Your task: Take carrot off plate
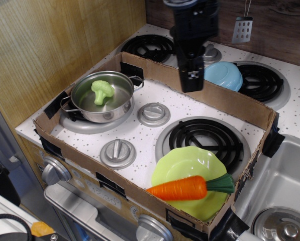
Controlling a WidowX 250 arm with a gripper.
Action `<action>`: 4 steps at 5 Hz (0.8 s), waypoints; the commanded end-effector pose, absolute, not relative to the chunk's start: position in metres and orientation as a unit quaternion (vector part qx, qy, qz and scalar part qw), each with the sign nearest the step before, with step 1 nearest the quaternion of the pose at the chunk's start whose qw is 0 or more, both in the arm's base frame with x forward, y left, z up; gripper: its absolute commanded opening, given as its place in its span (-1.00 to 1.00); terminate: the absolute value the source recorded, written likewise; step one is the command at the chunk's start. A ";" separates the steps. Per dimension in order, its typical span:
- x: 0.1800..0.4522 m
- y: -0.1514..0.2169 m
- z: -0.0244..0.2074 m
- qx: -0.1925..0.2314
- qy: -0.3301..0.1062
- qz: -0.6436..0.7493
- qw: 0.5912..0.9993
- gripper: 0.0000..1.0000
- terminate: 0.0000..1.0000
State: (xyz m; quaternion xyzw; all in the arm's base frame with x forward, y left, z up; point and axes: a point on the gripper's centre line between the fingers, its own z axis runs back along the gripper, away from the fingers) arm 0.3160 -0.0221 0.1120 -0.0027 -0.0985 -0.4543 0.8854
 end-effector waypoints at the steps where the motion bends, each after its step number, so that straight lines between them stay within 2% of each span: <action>1: 0.294 -0.042 0.136 -0.007 -0.120 -0.421 0.899 1.00 -1.00; 2: 0.280 -0.053 0.132 -0.003 -0.125 -0.401 0.908 1.00 -1.00; 4: 0.251 -0.066 0.107 0.006 -0.136 -0.369 0.920 1.00 -1.00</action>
